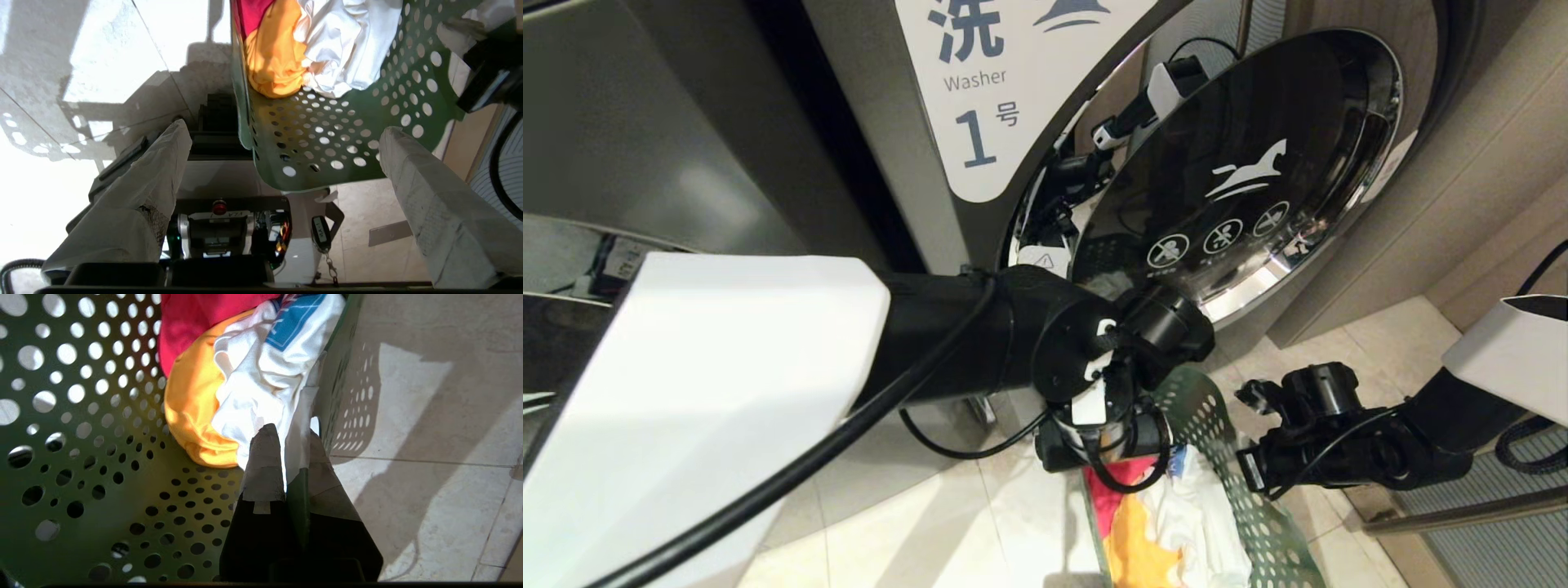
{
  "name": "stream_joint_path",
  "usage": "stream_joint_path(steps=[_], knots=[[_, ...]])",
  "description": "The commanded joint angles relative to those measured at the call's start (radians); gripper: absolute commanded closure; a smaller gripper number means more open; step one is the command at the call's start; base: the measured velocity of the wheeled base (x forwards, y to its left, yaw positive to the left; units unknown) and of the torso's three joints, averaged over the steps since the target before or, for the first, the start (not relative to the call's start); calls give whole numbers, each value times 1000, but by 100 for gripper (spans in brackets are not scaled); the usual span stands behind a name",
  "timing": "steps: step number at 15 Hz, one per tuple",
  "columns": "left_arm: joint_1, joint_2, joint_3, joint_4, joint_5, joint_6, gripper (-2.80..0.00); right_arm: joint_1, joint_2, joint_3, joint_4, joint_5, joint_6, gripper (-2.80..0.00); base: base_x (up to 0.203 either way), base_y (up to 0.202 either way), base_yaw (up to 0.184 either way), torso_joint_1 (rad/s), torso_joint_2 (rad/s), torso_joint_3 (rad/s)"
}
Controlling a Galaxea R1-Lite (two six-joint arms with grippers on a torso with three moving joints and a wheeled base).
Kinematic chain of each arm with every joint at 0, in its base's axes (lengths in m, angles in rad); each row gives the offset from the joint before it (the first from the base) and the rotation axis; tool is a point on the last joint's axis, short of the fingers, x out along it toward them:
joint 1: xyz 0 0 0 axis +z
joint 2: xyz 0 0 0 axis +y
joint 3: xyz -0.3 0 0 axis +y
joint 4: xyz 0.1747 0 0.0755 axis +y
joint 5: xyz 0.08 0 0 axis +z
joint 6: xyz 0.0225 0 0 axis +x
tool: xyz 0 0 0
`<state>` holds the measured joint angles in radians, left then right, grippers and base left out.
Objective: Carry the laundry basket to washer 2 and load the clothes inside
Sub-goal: Pick up the clothes basket and put it beside the washing machine
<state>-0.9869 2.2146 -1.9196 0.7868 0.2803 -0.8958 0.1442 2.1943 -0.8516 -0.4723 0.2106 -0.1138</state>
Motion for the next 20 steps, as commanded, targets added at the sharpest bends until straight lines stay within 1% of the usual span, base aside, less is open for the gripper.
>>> stream_joint_path(steps=[1, 6, 9, 13, 20], knots=[[-11, -16, 1, 11, 2, -17, -280, 12, -15, -9, -3, 3, -2, 0, 0, 0, 0, 0, 0, 0], [-29, -44, 2, 57, 4, -72, -280, 22, -4, -20, -11, 1, -4, 0, 0, 0, 0, 0, 0, 0], [-35, -53, 2, 60, 5, -77, -280, 22, 23, -68, -10, 0, -10, 0, 0, 0, 0, 0, 0, 0], [-46, -59, 5, 69, 6, -115, -280, 22, 51, -120, -7, 0, -12, 0, 0, 0, 0, 0, 0, 0], [-47, -61, 4, 83, 7, -118, -280, 22, 58, -107, -14, -4, -9, 0, 0, 0, 0, 0, 0, 0]])
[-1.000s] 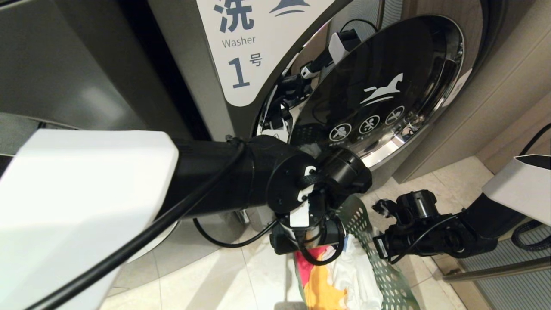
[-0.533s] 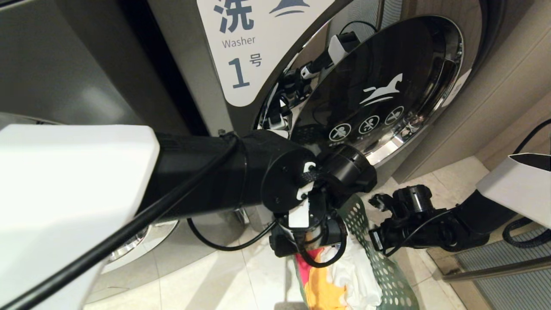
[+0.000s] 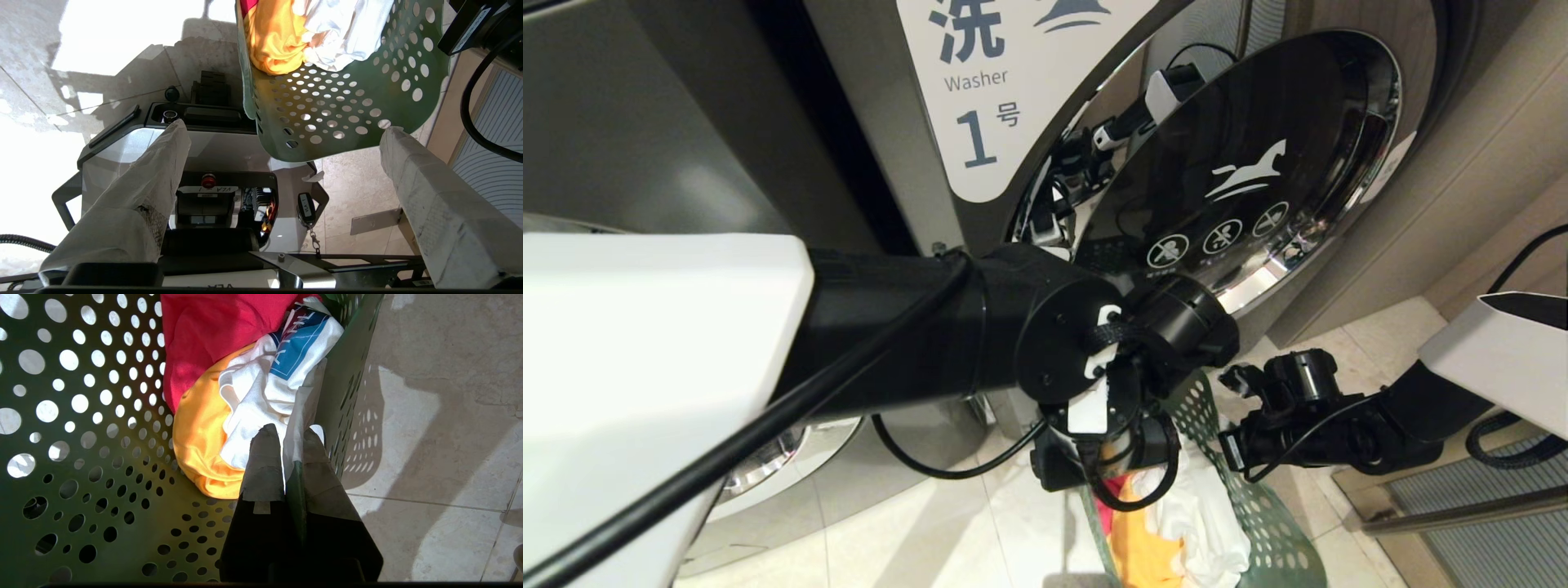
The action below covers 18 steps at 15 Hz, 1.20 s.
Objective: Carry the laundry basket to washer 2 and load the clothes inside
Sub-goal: Pick up the clothes basket and put it beside the washing machine
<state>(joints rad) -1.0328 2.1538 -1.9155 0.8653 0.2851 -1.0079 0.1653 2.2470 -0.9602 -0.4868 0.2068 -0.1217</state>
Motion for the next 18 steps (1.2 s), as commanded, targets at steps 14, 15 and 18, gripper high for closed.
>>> stream_joint_path(steps=[14, 15, 18], knots=[[-69, -226, 137, 182, 5, -57, -280, 24, -469, 320, 7, -31, 2, -280, 0, 0, 0, 0, 0, 0], [-70, -284, 188, 185, 13, -59, -280, 39, -550, 374, 9, -49, 2, -280, 0, 0, 0, 0, 0, 0], [-67, -461, 366, 184, 58, -60, -280, 65, -746, 541, 18, -138, 5, -280, 0, 0, 0, 0, 0, 0]])
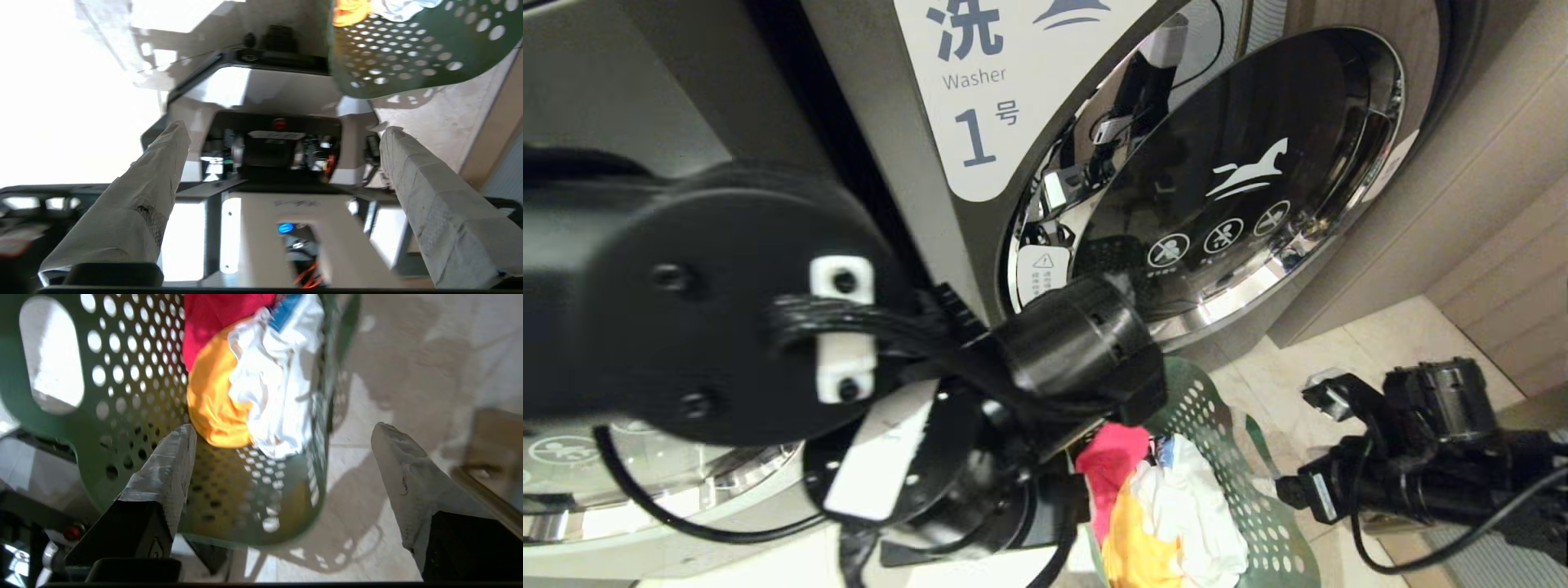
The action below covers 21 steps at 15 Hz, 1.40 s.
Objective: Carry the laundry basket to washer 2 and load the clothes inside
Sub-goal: Pick up the clothes basket and put it beside the washing machine, then open the lid of the washing machine
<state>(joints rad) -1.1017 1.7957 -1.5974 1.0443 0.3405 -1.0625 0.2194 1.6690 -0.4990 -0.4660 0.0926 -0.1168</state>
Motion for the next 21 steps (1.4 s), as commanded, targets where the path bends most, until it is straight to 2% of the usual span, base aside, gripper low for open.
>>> stream_joint_path(steps=[1, 5, 6, 7, 10, 11, 12, 13, 14, 15, 17, 18, 19, 20, 21], knots=[[12, -162, 99, 4, 24, -4, -280, 5, -223, 124, 0, -51, 0, -280, 0, 0, 0, 0, 0, 0], [109, -410, 308, 3, 54, 3, -280, -13, -431, 223, 14, -148, -35, -280, 0, 0, 0, 0, 0, 0], [146, -475, 375, 1, 56, 4, -280, -40, -469, 234, 37, -168, -39, -280, 0, 0, 0, 0, 0, 0], [203, -537, 437, -2, 57, 5, -280, -101, -483, 239, 55, -179, -39, -280, 0, 0, 0, 0, 0, 0], [471, -632, 546, -6, 60, 29, -280, -316, -514, 257, 69, -186, -24, -280, 0, 0, 0, 0, 0, 0], [592, -657, 586, -14, 61, 42, -280, -349, -565, 289, 70, -187, -22, -280, 0, 0, 0, 0, 0, 0], [705, -690, 640, -39, 62, 53, -280, -347, -629, 335, 71, -188, -30, -280, 0, 0, 0, 0, 0, 0], [776, -746, 706, -79, 70, 69, -280, -343, -696, 393, 72, -188, -46, -280, 0, 0, 0, 0, 0, 0], [812, -825, 779, -127, 90, 113, -280, -340, -769, 459, 74, -186, -59, -280, 0, 0, 0, 0, 0, 0], [814, -906, 865, -178, 116, 194, -280, -338, -848, 499, 98, -182, -66, -280, 0, 0, 0, 0, 0, 0], [812, -1059, 1017, -299, 162, 367, -280, -336, -1030, 509, 230, -152, -69, -280, 0, 0, 0, 0, 0, 0], [811, -1130, 1070, -360, 177, 478, -280, -336, -1123, 502, 315, -122, -66, -280, 0, 0, 0, 0, 0, 0], [811, -1200, 1108, -423, 180, 620, -280, -333, -1209, 493, 396, -95, -66, -280, 0, 0, 0, 0, 0, 0], [810, -1255, 1141, -494, 156, 774, -280, -328, -1270, 483, 465, -71, -66, -280, 0, 0, 0, 0, 0, 0], [810, -1297, 1191, -609, 65, 913, -280, -322, -1318, 475, 512, -52, -66, -280, 0, 0, 0, 0, 0, 0]])
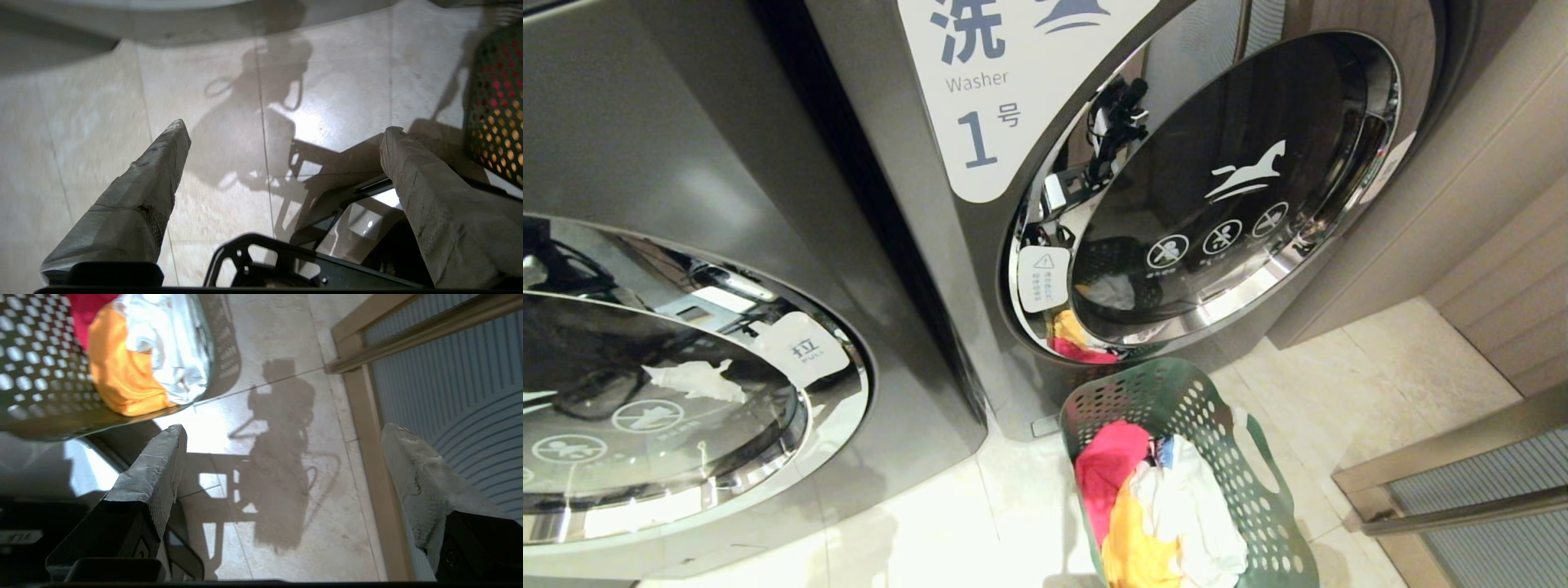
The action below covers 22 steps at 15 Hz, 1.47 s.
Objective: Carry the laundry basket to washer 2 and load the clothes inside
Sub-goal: Open the lid of the washing machine
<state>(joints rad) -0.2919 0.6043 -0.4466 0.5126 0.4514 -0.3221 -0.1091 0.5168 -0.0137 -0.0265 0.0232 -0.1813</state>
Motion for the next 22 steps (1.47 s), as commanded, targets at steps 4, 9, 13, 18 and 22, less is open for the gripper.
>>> stream_joint_path(steps=[4, 9, 13, 18, 22], knots=[[2, -227, 315, -384, -264, 387, -280, 11, -235, 14, 28, 24, 8, -280, 0, 0, 0, 0, 0, 0], [296, -286, 366, -388, -332, 466, -280, 11, -233, 26, -1, 29, 9, -280, 0, 0, 0, 0, 0, 0], [301, -487, 368, -374, -470, 504, -280, 11, -233, 47, -53, 23, 10, -280, 0, 0, 0, 0, 0, 0], [297, -608, 383, -362, -500, 505, -280, 11, -233, 47, -54, 19, 18, -280, 0, 0, 0, 0, 0, 0], [297, -603, 391, -367, -496, 482, -280, 11, -233, 47, -55, -20, 126, -280, 0, 0, 0, 0, 0, 0]])
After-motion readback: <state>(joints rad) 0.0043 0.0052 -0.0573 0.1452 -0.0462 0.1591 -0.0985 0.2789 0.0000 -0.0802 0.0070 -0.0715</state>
